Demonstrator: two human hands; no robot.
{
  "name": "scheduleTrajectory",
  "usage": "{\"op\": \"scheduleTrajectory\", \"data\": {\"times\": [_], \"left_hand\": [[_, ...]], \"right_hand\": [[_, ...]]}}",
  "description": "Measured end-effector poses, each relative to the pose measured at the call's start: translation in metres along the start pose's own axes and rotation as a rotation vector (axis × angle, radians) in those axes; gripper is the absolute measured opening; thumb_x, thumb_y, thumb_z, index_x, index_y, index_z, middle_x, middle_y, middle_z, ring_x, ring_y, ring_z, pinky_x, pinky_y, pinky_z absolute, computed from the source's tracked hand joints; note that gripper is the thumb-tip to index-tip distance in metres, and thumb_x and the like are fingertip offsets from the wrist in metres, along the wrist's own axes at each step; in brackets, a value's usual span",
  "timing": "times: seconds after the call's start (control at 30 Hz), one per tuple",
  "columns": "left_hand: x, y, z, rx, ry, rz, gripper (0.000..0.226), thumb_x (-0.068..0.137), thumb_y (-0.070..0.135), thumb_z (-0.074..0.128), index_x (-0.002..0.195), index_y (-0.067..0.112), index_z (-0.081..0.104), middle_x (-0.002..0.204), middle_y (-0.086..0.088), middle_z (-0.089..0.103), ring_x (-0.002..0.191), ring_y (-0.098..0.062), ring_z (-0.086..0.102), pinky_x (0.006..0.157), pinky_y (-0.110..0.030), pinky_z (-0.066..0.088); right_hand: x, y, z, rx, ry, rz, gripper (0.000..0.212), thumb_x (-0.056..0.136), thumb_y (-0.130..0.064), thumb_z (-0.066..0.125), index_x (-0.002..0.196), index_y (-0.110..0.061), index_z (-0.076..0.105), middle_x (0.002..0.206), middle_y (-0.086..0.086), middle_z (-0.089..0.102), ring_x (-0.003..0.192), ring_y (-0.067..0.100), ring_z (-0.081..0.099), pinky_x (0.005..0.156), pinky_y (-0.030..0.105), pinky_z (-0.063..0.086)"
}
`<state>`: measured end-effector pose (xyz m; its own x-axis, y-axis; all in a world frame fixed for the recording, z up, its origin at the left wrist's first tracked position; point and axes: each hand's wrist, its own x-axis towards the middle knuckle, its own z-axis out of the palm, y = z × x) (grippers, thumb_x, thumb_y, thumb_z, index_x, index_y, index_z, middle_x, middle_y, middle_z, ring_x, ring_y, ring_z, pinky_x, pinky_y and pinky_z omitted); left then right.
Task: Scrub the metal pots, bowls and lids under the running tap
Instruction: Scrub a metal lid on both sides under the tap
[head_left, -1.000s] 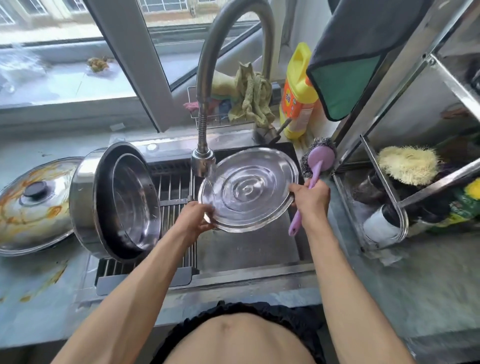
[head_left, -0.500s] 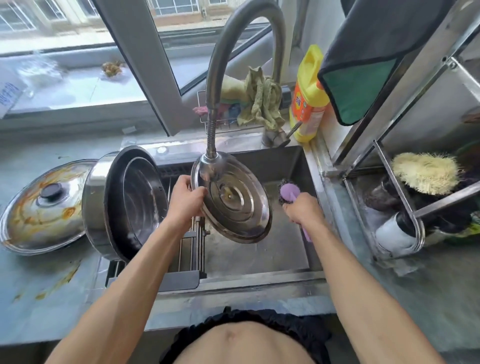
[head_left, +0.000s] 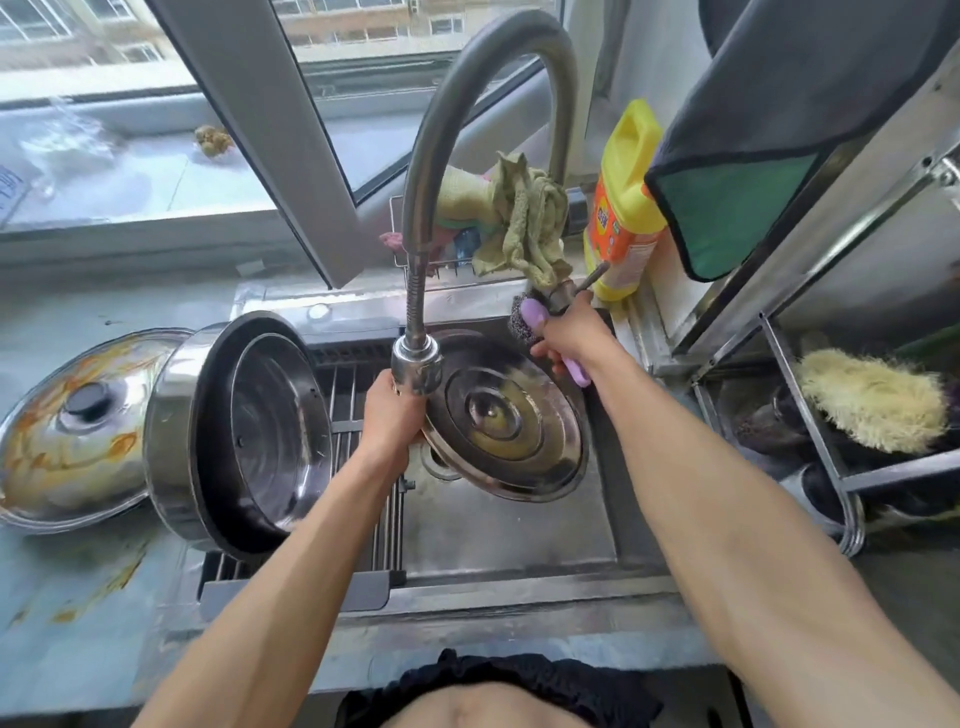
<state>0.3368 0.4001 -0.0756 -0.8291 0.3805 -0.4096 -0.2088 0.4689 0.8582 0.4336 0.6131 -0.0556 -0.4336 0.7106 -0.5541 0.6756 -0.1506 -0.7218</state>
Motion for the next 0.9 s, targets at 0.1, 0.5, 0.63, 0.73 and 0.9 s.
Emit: {"op": "scheduleTrajectory", "data": {"times": [0.1,0.5,0.63,0.73,0.9], "left_hand": [[-0.002,-0.005,-0.003,-0.075,0.0,-0.061,0.025,0.098,0.034,0.066,0.097,0.011,0.058,0.075,-0.003,0.056,0.054,-0.012,0.047,0.038,-0.02,0.034],[-0.027,-0.008,-0.016,-0.149,-0.037,-0.195,0.03,0.089,-0.01,0.053,0.105,0.014,0.06,0.093,-0.009,0.069,0.068,-0.019,0.068,0.044,-0.027,0.053],[-0.035,-0.017,-0.024,0.03,-0.046,-0.144,0.036,0.088,-0.007,0.054,0.096,0.028,0.058,0.097,-0.009,0.071,0.078,-0.029,0.073,0.059,-0.046,0.063],[-0.038,-0.023,-0.024,0.047,-0.015,-0.138,0.024,0.086,-0.005,0.051,0.097,0.016,0.058,0.095,-0.014,0.07,0.075,-0.036,0.07,0.067,-0.052,0.062],[-0.047,-0.02,-0.014,-0.036,-0.017,-0.199,0.026,0.086,-0.013,0.039,0.09,0.002,0.06,0.073,-0.016,0.062,0.047,-0.022,0.061,0.039,-0.026,0.049]], "right_hand": [[0.012,-0.002,0.004,0.01,0.027,-0.002,0.079,0.091,-0.019,0.057,0.154,-0.007,0.011,0.081,0.011,0.074,0.042,0.01,0.059,0.042,0.025,0.045],[0.004,0.01,0.011,-0.018,0.107,-0.035,0.067,0.093,-0.02,0.058,0.151,-0.007,0.028,0.073,0.008,0.072,0.039,0.011,0.057,0.037,0.019,0.041],[-0.029,0.06,0.019,-0.141,0.124,0.064,0.039,0.091,-0.023,0.061,0.119,0.003,0.061,0.076,0.01,0.069,0.054,0.018,0.062,0.044,0.018,0.041],[-0.054,0.109,0.022,-0.246,0.063,0.145,0.045,0.089,-0.028,0.065,0.124,0.001,0.06,0.102,0.017,0.069,0.08,0.027,0.068,0.061,0.022,0.044],[-0.074,0.158,0.029,-0.06,-0.035,0.246,0.062,0.087,-0.043,0.071,0.132,-0.003,0.057,0.098,0.009,0.071,0.09,0.032,0.072,0.075,0.031,0.057]]}}
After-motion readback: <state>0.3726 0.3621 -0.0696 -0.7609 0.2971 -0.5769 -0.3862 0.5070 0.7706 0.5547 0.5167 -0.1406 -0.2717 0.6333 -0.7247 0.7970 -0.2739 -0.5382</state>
